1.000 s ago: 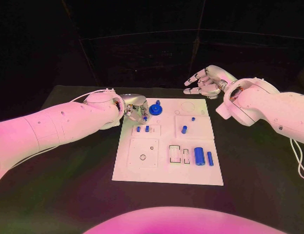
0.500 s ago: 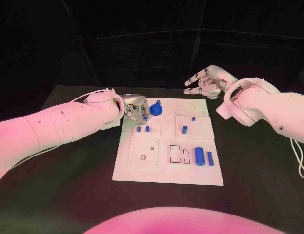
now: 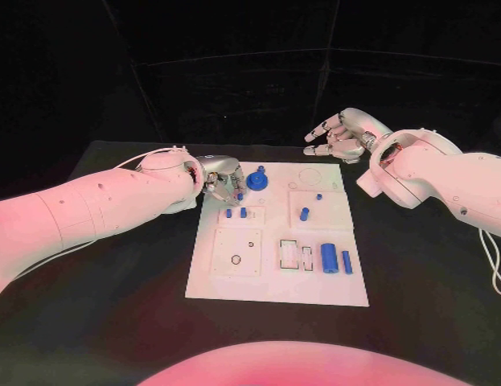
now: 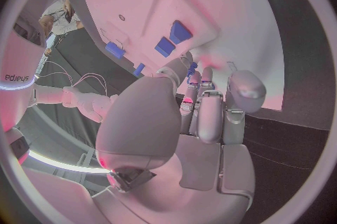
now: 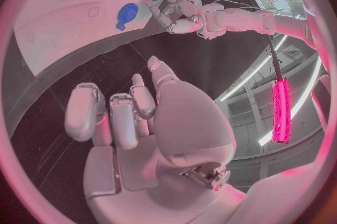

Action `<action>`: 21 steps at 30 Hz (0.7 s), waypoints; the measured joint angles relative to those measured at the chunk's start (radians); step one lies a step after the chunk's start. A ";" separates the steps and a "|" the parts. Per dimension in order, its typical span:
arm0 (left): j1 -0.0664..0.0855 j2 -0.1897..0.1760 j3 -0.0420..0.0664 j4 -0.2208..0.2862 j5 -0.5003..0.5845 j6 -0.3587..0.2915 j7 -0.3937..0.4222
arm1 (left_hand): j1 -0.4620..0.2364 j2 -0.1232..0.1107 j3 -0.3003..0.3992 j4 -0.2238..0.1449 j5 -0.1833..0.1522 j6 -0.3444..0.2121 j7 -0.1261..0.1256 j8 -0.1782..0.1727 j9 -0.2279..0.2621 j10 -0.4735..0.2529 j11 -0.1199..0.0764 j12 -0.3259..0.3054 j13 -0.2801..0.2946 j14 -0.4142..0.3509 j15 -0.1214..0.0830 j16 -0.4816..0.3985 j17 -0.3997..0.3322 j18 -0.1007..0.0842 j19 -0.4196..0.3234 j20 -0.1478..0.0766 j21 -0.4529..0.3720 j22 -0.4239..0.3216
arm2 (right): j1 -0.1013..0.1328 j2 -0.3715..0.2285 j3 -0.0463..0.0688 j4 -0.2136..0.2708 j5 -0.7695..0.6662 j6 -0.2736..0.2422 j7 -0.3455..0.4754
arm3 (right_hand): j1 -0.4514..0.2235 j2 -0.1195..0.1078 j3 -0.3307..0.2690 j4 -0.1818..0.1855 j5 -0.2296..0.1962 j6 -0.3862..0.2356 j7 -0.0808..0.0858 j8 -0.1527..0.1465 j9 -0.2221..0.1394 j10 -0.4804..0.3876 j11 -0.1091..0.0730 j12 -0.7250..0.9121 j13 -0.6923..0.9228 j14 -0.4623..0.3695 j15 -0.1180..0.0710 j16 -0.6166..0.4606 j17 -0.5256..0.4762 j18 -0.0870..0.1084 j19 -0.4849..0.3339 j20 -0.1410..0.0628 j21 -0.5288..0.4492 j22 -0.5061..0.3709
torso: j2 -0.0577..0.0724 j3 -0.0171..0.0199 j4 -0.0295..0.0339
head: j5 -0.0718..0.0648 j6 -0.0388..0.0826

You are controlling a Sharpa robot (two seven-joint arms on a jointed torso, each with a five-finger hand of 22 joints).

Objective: Assemble the parts on the task board

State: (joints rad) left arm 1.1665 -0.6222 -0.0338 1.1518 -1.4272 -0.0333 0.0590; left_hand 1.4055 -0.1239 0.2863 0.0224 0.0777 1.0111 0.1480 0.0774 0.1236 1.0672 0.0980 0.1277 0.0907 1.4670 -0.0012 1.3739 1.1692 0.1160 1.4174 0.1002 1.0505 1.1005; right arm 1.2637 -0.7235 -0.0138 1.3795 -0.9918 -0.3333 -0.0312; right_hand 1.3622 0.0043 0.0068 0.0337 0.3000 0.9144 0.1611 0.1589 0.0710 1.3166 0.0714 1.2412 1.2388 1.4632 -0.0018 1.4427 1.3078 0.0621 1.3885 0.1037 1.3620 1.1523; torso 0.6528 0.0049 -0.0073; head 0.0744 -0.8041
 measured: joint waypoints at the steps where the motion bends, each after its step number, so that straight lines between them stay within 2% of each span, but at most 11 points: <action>1: 0.000 -0.001 0.000 0.001 0.000 0.000 0.000 | 0.000 0.000 -0.001 0.001 0.000 0.000 0.000 0.000 0.000 -0.004 -0.001 0.000 0.000 0.000 0.000 0.000 -0.001 0.000 0.000 0.000 -0.005 -0.004 | 0.000 0.000 0.000 0.000 0.000 0.000 0.000 | 0.000 0.000 0.000 0.000 0.000 0.000 0.000 0.000 0.000 0.000 0.000 0.000 0.000 0.000 0.000 0.000 0.000 0.000 0.000 0.000 0.000 0.000 | 0.000 -0.0001 0.0000 | 0.000 0.000; 11: 0.000 -0.017 0.000 0.001 0.002 -0.007 0.001 | 0.000 0.000 -0.004 -0.002 0.000 0.000 0.000 0.000 -0.001 -0.015 0.002 -0.004 -0.001 -0.003 0.004 0.000 -0.001 0.000 -0.003 0.003 -0.013 -0.012 | 0.000 0.000 0.000 -0.005 0.000 0.000 0.000 | 0.000 0.000 0.000 0.000 0.000 0.000 0.000 0.000 0.000 0.000 0.000 0.000 0.000 0.004 -0.004 0.000 0.000 0.000 0.000 0.000 0.000 0.000 | 0.000 -0.0005 -0.0002 | -0.001 0.004; 13: 0.000 -0.024 0.000 0.000 0.005 -0.010 0.001 | 0.006 0.006 -0.004 -0.002 0.000 0.000 0.000 0.000 -0.001 -0.015 0.002 -0.004 -0.001 0.000 0.007 0.000 -0.002 0.000 -0.003 0.003 -0.013 -0.012 | 0.000 -0.001 0.000 -0.008 0.000 0.000 0.000 | 0.000 0.000 0.000 0.000 0.000 0.000 0.000 0.000 0.000 0.000 0.000 -0.002 -0.001 0.004 -0.004 -0.002 0.000 0.000 0.000 0.000 -0.004 -0.004 | 0.000 -0.0006 -0.0002 | -0.002 0.005; 14: 0.000 -0.028 0.001 -0.002 0.010 -0.012 0.001 | 0.012 0.012 0.000 -0.005 0.000 0.000 0.000 0.000 -0.001 -0.015 0.002 -0.004 -0.001 0.000 0.007 0.000 -0.002 0.000 -0.004 0.004 -0.018 -0.014 | 0.000 -0.001 0.000 -0.011 0.000 0.000 0.000 | 0.000 0.000 0.000 0.000 0.000 -0.003 -0.003 0.000 -0.001 -0.004 -0.001 -0.012 -0.009 0.004 -0.004 -0.008 0.000 0.010 -0.004 -0.004 -0.009 -0.012 | 0.000 -0.0007 -0.0002 | -0.002 0.005; 16: 0.000 -0.033 0.001 -0.011 0.024 -0.017 0.004 | 0.026 0.026 0.010 -0.014 0.000 0.003 0.002 0.000 0.000 -0.004 0.000 0.005 0.003 0.000 0.007 0.000 -0.001 0.000 -0.007 0.007 -0.024 -0.019 | 0.000 -0.003 0.000 -0.014 0.000 0.000 -0.001 | 0.006 0.006 0.000 0.000 0.002 -0.007 0.000 0.002 -0.001 -0.068 -0.002 -0.086 -0.076 0.004 -0.004 -0.024 -0.002 0.017 -0.024 -0.008 -0.034 -0.052 | 0.000 -0.0008 -0.0002 | -0.002 0.006; 17: 0.001 -0.036 0.001 -0.017 0.036 -0.020 0.005 | 0.032 0.032 0.018 -0.015 0.000 0.007 0.005 0.000 0.001 0.004 -0.001 0.011 0.005 0.000 0.007 0.000 0.001 0.000 -0.007 0.007 -0.024 -0.019 | 0.000 -0.004 0.000 -0.015 0.000 0.000 -0.001 | 0.011 0.011 0.000 0.000 0.006 -0.007 0.000 0.006 -0.001 -0.125 -0.002 -0.158 -0.143 0.004 -0.004 -0.044 -0.016 0.031 -0.044 -0.007 -0.056 -0.090 | 0.000 -0.0008 -0.0002 | -0.002 0.007; 18: 0.003 -0.040 0.001 -0.026 0.055 -0.024 0.008 | 0.037 0.037 0.026 -0.018 0.000 0.012 0.003 0.002 0.001 0.012 -0.004 0.016 0.006 0.000 0.007 0.000 0.003 0.000 -0.007 0.007 -0.024 -0.018 | 0.000 -0.006 0.000 -0.017 -0.001 0.000 -0.001 | 0.013 0.013 0.004 -0.002 0.006 -0.007 0.000 0.006 -0.001 -0.192 -0.001 -0.252 -0.228 0.004 -0.004 -0.072 -0.048 0.043 -0.069 -0.008 -0.087 -0.138 | 0.000 -0.0006 -0.0002 | -0.003 0.009; 20: 0.006 -0.050 0.002 -0.038 0.092 -0.031 0.014 | 0.041 0.041 0.038 -0.023 0.000 0.017 0.006 0.006 0.002 0.021 -0.005 0.019 0.008 0.000 0.007 0.000 0.004 0.000 -0.007 0.007 -0.024 -0.016 | 0.000 -0.009 0.000 -0.018 -0.006 0.001 -0.001 | 0.024 0.010 0.019 -0.004 0.011 -0.007 0.000 0.012 -0.001 -0.300 -0.002 -0.427 -0.381 0.003 -0.004 -0.134 -0.122 0.047 -0.118 -0.009 -0.151 -0.234 | 0.000 -0.0001 -0.0002 | -0.003 0.013; 21: 0.008 -0.057 0.002 -0.043 0.114 -0.036 0.018 | 0.041 0.041 0.043 -0.025 0.000 0.022 0.004 0.006 0.002 0.023 -0.004 0.020 0.008 0.000 0.007 0.000 0.002 0.000 -0.007 0.007 -0.024 -0.016 | -0.001 -0.012 0.000 -0.018 -0.011 0.001 -0.001 | 0.030 0.008 0.027 -0.004 0.012 -0.001 -0.001 0.012 -0.001 -0.321 -0.002 -0.483 -0.429 -0.002 -0.009 -0.157 -0.150 0.063 -0.132 -0.010 -0.175 -0.267 | -0.001 0.0001 -0.0002 | -0.003 0.014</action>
State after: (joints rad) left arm 1.1744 -0.6795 -0.0315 1.1092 -1.3128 -0.0696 0.0772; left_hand 1.4462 -0.0832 0.3289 -0.0030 0.0780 1.0332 0.1520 0.0837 0.1258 1.0904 0.0944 0.1476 0.0987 1.4671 0.0058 1.3739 1.1715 0.1162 1.4104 0.1071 1.0261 1.0845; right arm 1.2631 -0.7353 -0.0140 1.3618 -1.0029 -0.3323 -0.0326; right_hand 1.3926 0.0118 0.0338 0.0299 0.3115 0.9137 0.1599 0.1705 0.0698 0.9952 0.0696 0.7580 0.8094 1.4613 -0.0112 1.2854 1.1583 0.1253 1.2564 0.0941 1.1872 0.8858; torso 0.6520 0.0050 -0.0075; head 0.0717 -0.7900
